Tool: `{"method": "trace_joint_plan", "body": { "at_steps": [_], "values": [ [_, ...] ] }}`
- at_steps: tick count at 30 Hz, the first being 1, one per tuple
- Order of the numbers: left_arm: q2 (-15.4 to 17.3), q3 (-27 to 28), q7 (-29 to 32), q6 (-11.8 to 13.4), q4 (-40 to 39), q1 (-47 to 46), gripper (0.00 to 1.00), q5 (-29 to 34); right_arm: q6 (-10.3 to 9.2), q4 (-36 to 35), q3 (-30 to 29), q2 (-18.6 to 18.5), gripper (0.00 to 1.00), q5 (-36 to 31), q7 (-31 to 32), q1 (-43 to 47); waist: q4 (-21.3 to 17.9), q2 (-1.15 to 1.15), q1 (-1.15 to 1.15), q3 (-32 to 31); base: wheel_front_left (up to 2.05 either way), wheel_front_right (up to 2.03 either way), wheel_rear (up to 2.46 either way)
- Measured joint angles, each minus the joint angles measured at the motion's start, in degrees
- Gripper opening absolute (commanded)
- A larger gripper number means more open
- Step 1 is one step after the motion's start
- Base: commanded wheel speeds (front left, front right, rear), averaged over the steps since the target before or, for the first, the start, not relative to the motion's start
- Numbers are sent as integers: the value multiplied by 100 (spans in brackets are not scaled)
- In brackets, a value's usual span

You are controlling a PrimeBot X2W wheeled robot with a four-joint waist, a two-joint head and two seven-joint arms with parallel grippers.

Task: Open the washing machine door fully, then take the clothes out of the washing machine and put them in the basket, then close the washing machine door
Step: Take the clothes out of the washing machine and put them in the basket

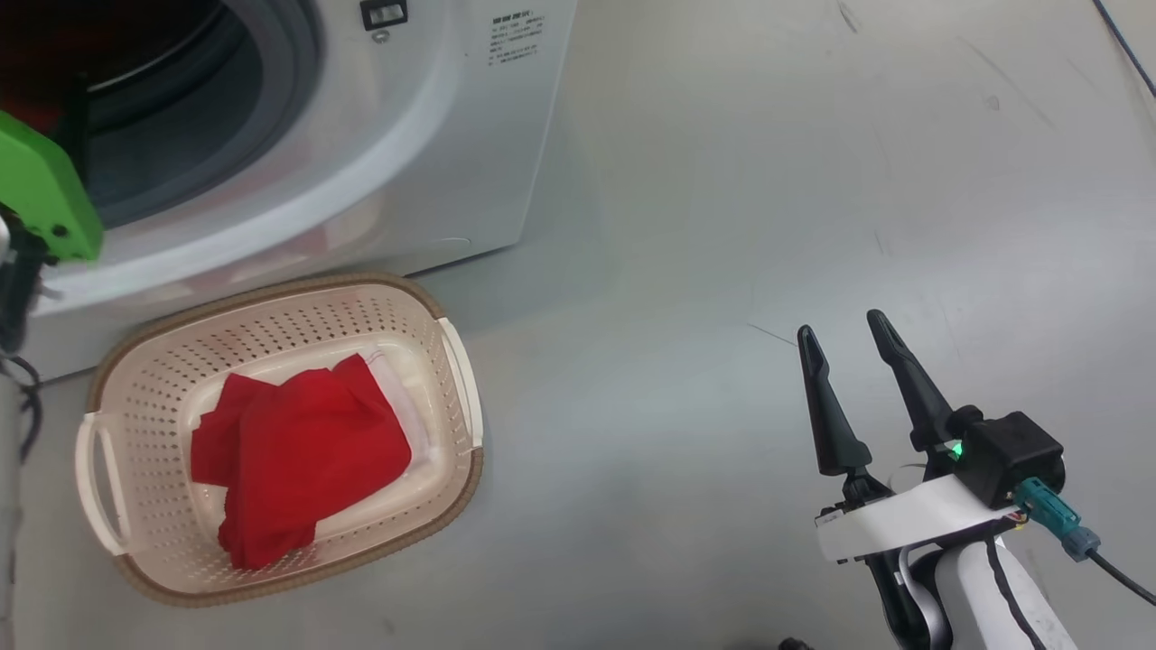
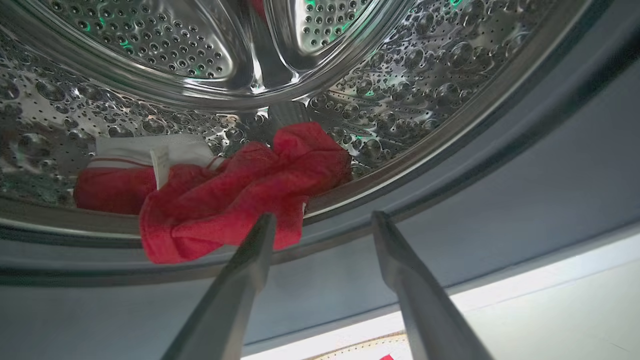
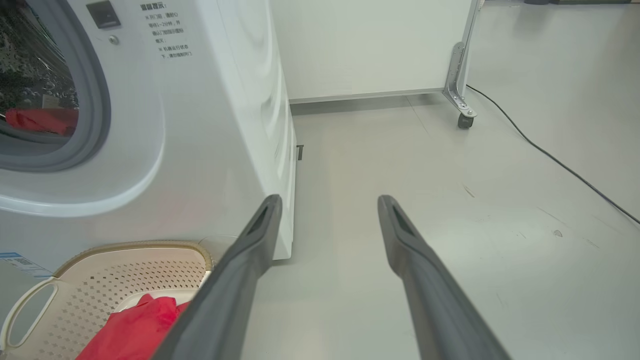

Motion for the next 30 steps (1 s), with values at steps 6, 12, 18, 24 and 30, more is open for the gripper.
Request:
{"method": "trace_joint_plan", "body": {
  "at_steps": [6,12,18,24,30],
  "values": [
    [401,33,508,0,51,-694,100,110,5,46,88,12,100,169,-43,-209,-221,0,0,398,0,0,0],
    [732,69,933,1,120,-1229,100,198,4,-12,243,16,100,488,-43,-518,-420,0,0,765,0,0,0],
    [1042,126,1346,44,338,-1462,100,261,-11,-44,387,16,100,724,-43,-731,-632,0,0,1056,0,0,0],
    [1328,230,1610,153,488,-1679,100,428,-69,-49,444,19,100,924,-43,-818,-840,0,1,1271,0,0,0],
    [1382,230,1894,318,730,-1717,100,492,-116,-37,480,22,100,972,-43,-886,-960,0,1,1387,0,0,0]
  ]
}}
